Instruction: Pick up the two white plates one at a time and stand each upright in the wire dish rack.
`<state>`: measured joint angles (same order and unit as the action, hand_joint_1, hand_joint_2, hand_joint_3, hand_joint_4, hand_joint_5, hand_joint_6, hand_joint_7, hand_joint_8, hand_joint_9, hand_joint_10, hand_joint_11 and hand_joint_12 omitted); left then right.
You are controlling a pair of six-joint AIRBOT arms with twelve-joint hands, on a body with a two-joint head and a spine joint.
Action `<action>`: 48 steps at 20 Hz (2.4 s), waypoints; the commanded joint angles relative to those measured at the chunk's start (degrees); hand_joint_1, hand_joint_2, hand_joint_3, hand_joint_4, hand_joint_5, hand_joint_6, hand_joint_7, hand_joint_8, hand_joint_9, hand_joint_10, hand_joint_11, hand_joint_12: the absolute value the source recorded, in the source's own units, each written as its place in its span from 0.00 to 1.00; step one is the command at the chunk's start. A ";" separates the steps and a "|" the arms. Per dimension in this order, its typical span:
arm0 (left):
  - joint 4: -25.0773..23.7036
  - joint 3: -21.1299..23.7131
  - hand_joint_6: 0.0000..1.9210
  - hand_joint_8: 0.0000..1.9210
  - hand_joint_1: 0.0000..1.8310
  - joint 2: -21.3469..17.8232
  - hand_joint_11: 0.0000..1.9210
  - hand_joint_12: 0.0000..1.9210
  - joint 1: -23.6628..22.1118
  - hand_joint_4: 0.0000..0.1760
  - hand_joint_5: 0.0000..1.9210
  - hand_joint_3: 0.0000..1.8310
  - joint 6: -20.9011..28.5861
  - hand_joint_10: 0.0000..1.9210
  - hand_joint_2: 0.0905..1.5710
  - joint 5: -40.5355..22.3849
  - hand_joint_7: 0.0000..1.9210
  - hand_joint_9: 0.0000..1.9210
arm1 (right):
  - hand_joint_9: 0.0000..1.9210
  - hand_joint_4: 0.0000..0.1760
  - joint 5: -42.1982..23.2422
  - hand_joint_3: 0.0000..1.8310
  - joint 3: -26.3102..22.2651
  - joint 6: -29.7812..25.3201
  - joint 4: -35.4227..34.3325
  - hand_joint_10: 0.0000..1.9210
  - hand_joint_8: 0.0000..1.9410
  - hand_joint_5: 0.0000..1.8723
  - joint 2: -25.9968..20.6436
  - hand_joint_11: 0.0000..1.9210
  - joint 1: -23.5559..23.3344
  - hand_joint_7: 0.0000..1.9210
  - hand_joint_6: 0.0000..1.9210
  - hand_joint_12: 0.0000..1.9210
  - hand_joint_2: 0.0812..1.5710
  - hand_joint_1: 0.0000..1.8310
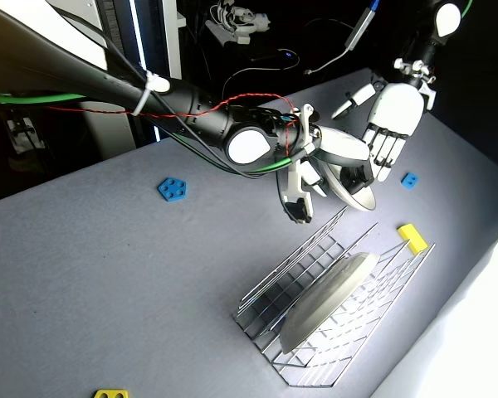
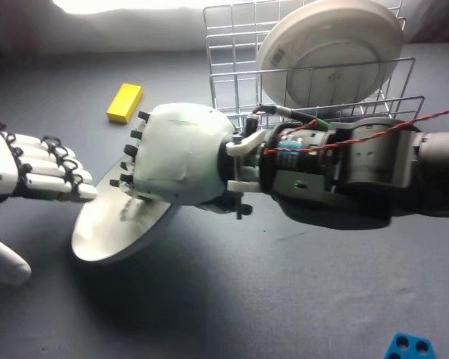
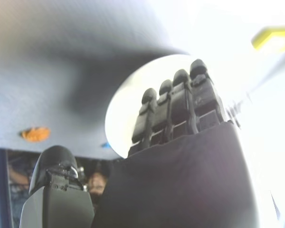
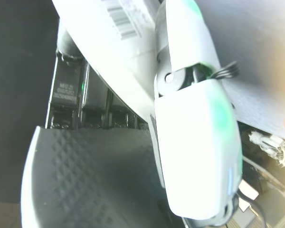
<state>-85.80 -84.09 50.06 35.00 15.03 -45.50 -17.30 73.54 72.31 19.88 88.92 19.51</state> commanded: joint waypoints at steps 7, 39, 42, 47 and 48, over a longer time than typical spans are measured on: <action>3.23 0.99 0.00 0.00 0.00 -3.88 0.01 0.01 -4.00 0.00 0.01 0.00 -0.02 0.00 0.65 -4.21 0.02 0.01 | 0.48 0.00 -2.98 0.00 -9.61 0.42 -1.04 0.55 0.47 0.49 -7.21 0.39 -3.54 0.50 0.53 0.84 0.69 0.81; -16.00 3.46 0.00 0.00 0.00 -11.06 0.01 0.03 -23.22 0.00 0.05 0.00 17.31 0.00 0.68 -10.79 0.05 0.02 | 0.46 0.00 9.09 0.00 -14.08 -31.42 -33.77 0.59 0.47 0.48 -19.08 0.37 -23.96 0.50 0.54 0.86 0.70 0.81; -16.38 3.23 0.00 0.00 0.00 -11.06 0.00 0.07 -22.65 0.00 0.04 0.00 17.41 0.00 0.69 -11.06 0.05 0.03 | 0.46 0.00 8.63 0.00 -12.80 -27.23 -44.84 0.58 0.49 0.47 -19.36 0.38 -24.60 0.49 0.54 0.86 0.70 0.81; -16.80 2.96 0.00 0.00 0.00 -10.90 0.00 0.04 -22.76 0.00 0.04 0.00 17.48 0.00 0.69 -11.46 0.03 0.01 | 0.47 0.00 7.75 0.00 -11.93 -27.13 -52.29 0.57 0.46 0.49 -20.51 0.39 -24.26 0.50 0.53 0.84 0.70 0.81; -17.07 2.96 0.00 0.00 0.00 -10.90 0.00 0.04 -22.76 0.00 0.04 0.00 17.48 0.00 0.68 -11.56 0.04 0.01 | 0.47 0.00 7.37 0.00 -11.77 -27.13 -53.60 0.57 0.46 0.49 -20.70 0.38 -24.08 0.50 0.53 0.85 0.70 0.81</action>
<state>-106.15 -80.71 39.72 12.67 32.29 -56.66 -2.37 61.78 46.17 -32.91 68.42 -3.70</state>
